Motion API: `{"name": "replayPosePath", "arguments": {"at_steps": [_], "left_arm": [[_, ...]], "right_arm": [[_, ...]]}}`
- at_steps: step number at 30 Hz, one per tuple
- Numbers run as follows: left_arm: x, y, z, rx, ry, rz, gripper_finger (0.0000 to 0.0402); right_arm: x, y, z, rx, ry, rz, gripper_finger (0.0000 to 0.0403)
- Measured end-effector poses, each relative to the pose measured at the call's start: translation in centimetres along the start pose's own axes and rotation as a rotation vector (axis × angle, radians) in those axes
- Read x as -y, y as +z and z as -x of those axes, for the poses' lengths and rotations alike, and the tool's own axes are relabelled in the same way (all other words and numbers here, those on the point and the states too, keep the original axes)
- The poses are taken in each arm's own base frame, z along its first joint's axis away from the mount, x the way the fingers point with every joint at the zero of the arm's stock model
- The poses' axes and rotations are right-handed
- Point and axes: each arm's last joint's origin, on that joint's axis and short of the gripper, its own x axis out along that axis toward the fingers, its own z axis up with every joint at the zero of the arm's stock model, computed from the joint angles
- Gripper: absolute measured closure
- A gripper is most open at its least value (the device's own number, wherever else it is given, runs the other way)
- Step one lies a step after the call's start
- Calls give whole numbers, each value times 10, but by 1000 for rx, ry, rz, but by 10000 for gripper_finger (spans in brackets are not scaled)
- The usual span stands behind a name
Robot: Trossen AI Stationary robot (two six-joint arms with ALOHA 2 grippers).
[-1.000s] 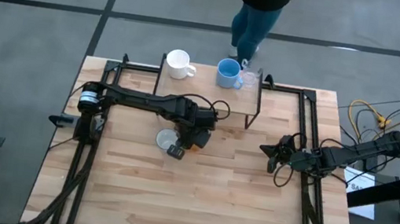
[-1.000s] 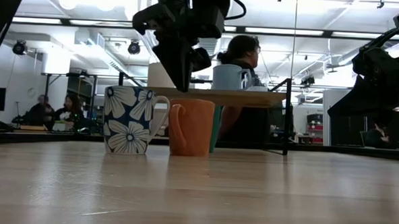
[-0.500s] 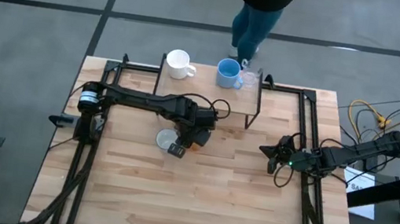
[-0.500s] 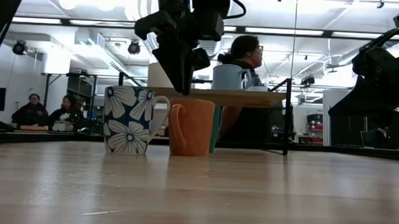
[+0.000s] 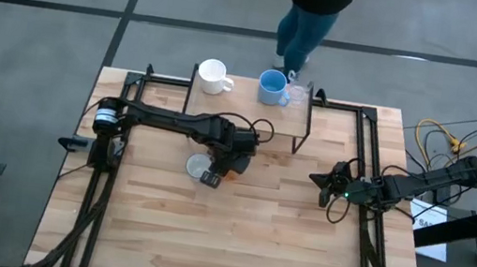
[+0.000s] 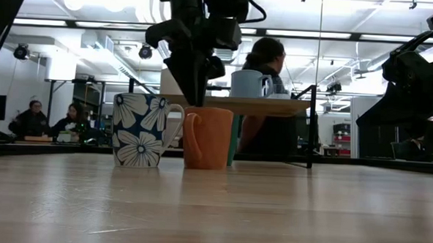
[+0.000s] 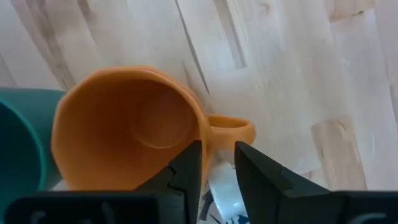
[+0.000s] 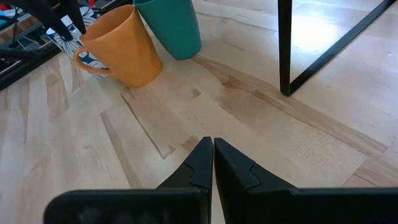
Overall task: Stack small to large cups/mugs on shelf
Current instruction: Put the orange mug on the shelf
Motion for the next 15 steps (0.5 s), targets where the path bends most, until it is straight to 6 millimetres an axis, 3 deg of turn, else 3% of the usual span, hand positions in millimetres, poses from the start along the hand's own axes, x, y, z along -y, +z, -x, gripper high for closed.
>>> {"name": "replayPosePath", "arguments": {"at_steps": [15], "left_arm": [[0, 1, -5, 32, -3, 21, 321]], "right_arm": [[0, 0, 0, 0, 0, 0, 394]]}}
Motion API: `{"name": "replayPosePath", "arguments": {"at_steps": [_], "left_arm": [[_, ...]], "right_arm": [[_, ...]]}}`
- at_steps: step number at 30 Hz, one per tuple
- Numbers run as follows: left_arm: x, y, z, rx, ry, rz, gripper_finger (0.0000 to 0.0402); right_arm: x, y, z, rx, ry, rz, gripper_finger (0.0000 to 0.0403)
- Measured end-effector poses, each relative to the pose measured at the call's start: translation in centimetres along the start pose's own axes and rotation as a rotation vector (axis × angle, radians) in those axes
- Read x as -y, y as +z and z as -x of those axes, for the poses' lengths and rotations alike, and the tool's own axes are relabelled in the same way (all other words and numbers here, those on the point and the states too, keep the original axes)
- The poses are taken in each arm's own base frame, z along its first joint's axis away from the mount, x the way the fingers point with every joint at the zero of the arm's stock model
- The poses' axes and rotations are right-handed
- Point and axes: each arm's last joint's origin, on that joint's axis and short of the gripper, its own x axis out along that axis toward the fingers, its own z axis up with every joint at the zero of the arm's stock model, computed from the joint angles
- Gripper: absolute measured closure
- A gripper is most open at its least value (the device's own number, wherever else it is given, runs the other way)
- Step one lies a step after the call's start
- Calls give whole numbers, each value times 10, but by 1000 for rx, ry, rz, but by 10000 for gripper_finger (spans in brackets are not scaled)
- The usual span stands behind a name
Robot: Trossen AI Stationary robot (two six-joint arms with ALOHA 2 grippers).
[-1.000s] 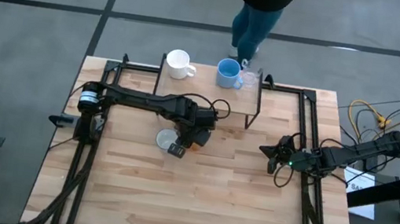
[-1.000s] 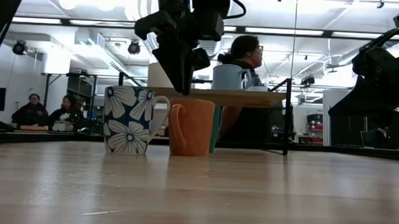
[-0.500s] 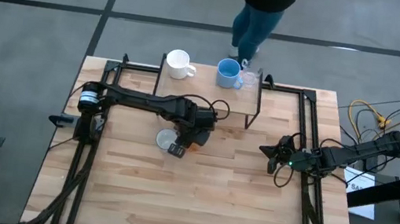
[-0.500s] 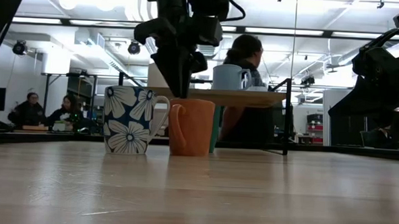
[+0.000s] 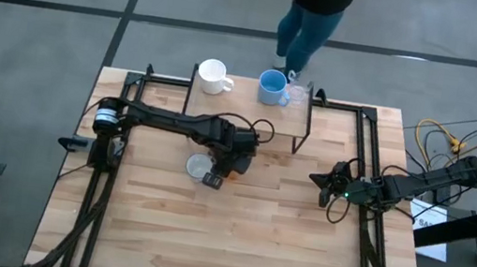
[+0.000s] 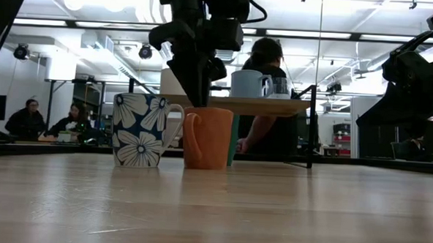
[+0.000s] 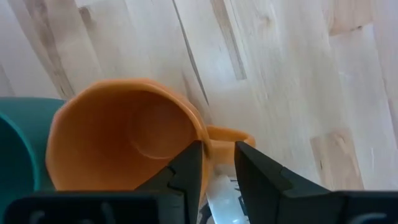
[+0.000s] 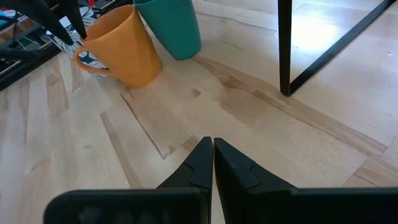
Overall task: Stack small to large cups/mugs on shelf
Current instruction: Put the orange mug on the shelf
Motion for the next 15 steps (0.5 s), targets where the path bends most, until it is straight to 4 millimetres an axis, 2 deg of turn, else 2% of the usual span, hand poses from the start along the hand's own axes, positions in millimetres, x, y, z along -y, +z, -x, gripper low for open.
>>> {"name": "replayPosePath", "arguments": {"at_steps": [8, 15], "left_arm": [[0, -2, -2, -13, -5, 1, 325], [0, -2, -2, -13, -5, 1, 380]], "right_arm": [[0, 0, 0, 0, 0, 0, 394], [0, 0, 0, 0, 0, 5, 394]]}}
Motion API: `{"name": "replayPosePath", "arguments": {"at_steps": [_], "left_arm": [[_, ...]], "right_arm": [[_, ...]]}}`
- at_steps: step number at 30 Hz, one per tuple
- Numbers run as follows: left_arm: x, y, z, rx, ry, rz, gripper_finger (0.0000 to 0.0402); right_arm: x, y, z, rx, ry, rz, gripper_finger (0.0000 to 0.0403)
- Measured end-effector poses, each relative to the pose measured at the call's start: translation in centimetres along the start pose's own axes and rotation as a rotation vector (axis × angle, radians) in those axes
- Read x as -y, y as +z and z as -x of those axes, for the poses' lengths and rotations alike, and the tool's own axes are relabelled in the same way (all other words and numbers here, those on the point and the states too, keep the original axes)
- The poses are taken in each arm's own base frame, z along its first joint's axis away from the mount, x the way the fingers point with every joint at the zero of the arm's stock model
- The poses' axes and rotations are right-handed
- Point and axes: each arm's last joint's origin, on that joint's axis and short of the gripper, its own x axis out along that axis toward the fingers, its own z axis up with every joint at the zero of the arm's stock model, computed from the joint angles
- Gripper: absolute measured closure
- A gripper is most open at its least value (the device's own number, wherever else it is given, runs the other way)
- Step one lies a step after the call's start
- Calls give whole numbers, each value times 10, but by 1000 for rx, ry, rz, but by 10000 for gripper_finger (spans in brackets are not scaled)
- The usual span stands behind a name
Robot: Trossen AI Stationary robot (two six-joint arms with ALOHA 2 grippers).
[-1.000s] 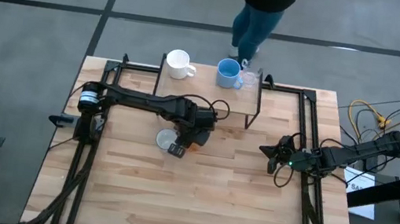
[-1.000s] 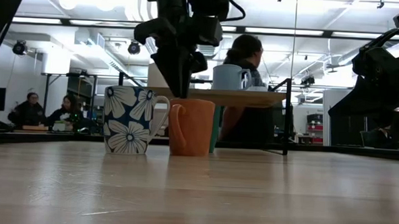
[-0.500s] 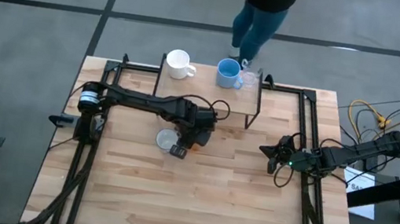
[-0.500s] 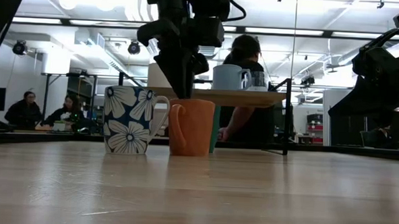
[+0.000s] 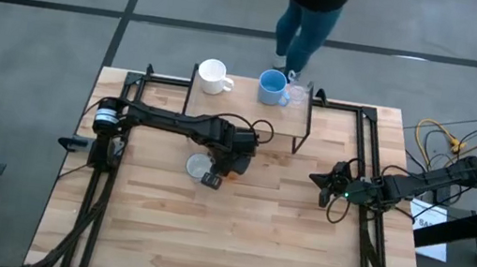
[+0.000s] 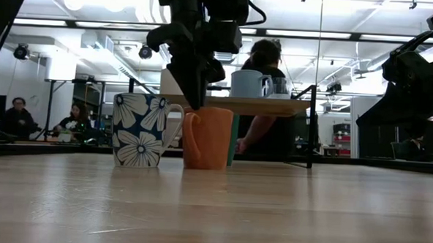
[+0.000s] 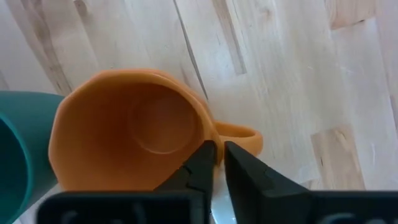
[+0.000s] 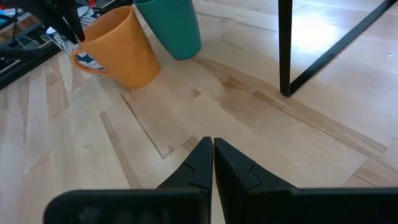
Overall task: Stack small to large cups/mugs on shelf
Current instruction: Put the orange mug on the shelf
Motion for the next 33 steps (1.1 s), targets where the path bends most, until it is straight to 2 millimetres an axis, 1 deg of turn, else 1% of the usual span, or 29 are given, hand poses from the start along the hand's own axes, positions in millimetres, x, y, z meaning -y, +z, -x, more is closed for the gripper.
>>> {"name": "replayPosePath", "arguments": {"at_steps": [3, 16, 20, 33], "left_arm": [[0, 0, 0, 0, -1, 0, 397], [-2, 2, 2, -3, 50, -1, 401], [-2, 2, 3, -1, 53, 24, 401], [0, 7, 15, 34, 41, 48, 401]], "right_arm": [[0, 0, 0, 0, 0, 1, 394], [0, 0, 0, 1, 0, 3, 394], [0, 0, 0, 0, -1, 3, 394], [0, 0, 0, 5, -5, 8, 394]]}}
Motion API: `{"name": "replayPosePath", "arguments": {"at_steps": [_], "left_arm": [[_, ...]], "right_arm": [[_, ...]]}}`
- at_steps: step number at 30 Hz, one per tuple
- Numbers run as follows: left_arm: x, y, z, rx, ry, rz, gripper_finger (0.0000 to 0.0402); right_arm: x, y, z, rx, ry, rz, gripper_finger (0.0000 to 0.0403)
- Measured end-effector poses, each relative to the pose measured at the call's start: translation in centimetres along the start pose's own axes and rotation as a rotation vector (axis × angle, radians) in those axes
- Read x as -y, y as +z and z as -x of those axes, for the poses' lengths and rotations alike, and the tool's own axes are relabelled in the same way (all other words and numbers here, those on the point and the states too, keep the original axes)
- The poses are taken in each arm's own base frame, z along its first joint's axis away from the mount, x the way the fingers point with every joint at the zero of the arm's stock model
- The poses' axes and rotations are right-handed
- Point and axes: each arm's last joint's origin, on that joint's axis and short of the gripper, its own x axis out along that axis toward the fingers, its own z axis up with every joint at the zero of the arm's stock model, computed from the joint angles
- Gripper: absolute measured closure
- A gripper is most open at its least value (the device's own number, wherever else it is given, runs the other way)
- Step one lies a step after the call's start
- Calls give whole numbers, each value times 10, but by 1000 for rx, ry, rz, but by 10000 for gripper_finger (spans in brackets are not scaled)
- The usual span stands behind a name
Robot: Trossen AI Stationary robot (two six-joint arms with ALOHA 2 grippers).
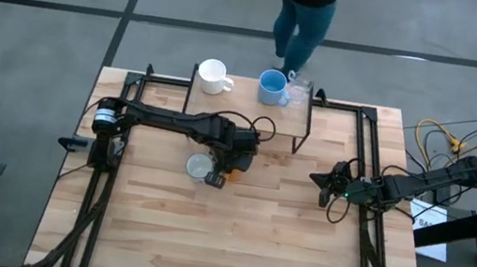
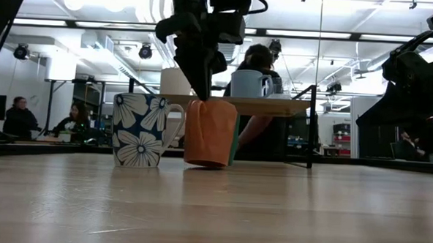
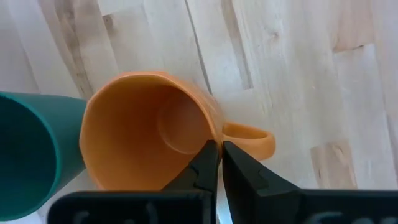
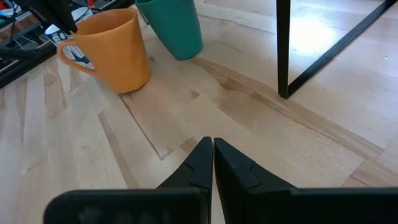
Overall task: Stack small to large cups/mugs on shelf
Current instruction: Put the orange mug on the shelf
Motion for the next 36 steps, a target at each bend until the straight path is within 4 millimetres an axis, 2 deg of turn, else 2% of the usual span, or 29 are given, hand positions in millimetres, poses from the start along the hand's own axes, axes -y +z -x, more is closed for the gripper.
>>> {"name": "replayPosePath", "arguments": {"at_steps": [36], "left_arm": [[3, 0, -5, 17, -78, 20, 401]], "right_arm": [[0, 0, 0, -3, 3, 3, 394]]}}
